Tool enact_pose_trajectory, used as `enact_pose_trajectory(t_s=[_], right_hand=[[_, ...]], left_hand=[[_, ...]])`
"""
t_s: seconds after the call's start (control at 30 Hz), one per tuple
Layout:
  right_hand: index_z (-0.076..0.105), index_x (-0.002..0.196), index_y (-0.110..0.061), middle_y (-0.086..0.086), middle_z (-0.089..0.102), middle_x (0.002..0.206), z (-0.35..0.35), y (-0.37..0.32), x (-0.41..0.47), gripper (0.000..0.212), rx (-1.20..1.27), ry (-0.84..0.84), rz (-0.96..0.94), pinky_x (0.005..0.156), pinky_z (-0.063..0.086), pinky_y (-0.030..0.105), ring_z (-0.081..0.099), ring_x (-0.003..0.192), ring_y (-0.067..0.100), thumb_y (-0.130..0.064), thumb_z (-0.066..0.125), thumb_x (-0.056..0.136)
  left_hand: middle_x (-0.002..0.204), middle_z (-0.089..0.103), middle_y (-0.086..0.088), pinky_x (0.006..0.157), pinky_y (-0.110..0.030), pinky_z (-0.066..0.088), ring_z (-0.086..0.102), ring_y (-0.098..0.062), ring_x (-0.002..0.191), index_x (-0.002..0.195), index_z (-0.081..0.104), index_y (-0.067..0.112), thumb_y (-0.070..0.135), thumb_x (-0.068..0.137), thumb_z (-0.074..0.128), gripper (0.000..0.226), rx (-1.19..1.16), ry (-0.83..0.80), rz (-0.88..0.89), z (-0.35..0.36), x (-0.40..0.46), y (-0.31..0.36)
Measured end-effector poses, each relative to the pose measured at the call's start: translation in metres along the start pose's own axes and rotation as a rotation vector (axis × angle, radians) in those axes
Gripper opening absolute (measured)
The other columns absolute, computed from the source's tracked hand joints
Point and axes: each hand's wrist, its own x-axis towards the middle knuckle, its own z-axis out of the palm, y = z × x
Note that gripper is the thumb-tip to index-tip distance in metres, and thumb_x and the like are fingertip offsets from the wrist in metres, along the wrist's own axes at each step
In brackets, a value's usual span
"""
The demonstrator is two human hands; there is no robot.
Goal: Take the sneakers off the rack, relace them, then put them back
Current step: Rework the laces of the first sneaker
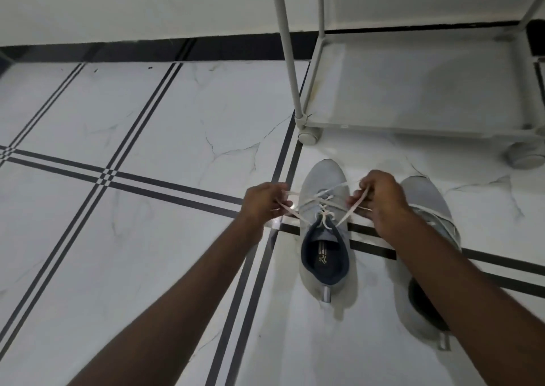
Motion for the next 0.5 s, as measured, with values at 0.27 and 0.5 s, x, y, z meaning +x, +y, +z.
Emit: enact_pose_trajectory(t_s=[0.27,0.5], right_hand=[[0.033,0.142,0.001,0.025,0.045,0.141,-0.005,0.031,-0.009,0.066,-1.096,0.358,-0.635,0.098,0.044,0.049,0.039,0.130,0.041,-0.013,0.060,0.083],[0.066,0.075,-0.003,0.022,0.067,0.077,-0.008,0.068,0.004,0.030,-1.410,0.019,-0.833,0.085,0.045,0.041,0.057,0.096,0.039,-0.023,0.043,0.080]], left_hand=[[0.110,0.068,-0.007,0.078,-0.027,0.052,0.066,-0.020,0.089,0.110,0.070,0.013,0.014,0.086,0.064,0.026,0.874,0.244,0.398,-0.018,0.003,-0.028],[0.094,0.075,-0.008,0.074,-0.027,0.047,0.069,-0.021,0.089,0.103,0.072,0.013,0.036,0.085,0.072,0.030,1.046,-0.192,0.466,0.025,-0.010,-0.039]])
